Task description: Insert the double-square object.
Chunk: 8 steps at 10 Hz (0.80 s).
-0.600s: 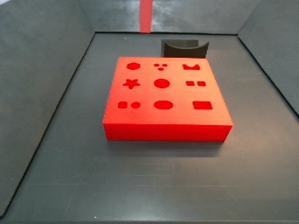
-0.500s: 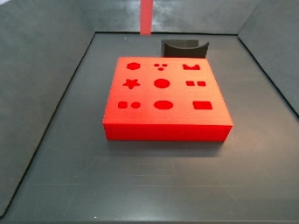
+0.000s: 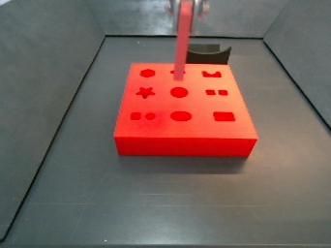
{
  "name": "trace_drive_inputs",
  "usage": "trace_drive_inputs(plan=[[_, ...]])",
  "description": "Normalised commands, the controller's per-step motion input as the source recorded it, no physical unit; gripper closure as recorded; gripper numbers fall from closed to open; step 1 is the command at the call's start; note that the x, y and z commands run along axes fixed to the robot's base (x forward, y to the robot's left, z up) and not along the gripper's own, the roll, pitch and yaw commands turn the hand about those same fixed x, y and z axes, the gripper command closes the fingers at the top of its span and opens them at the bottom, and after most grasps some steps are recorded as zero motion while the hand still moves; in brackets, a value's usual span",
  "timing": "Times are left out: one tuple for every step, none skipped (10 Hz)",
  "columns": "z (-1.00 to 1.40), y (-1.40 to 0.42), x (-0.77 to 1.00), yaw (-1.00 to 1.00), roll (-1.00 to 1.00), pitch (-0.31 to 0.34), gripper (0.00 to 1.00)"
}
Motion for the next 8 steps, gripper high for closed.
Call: trace_drive_inputs(plan=[[-0.63,0.22,0.56,-0.67,0.02,0.031,1.00],[-0.50,0.22,0.48,-0.75,-0.06,0.000,1.00],[-0.39,0.14,0.41,-0.79,-0.13,0.000,1.00],[-0.29,0.09,0.37,-0.79,-0.19,-0.023,1.00],[-0.22,0.05,0.33,-0.79,-0.23,-0.041,1.00],[-0.21,0.05,0.33,-0.80,-0.23,-0.040,1.00],[-0.22,0.03,0.31,-0.82,-0.22,-0.024,1.00],[-0.14,0.00,0.25,-0.83,-0.24,-0.043,1.00]])
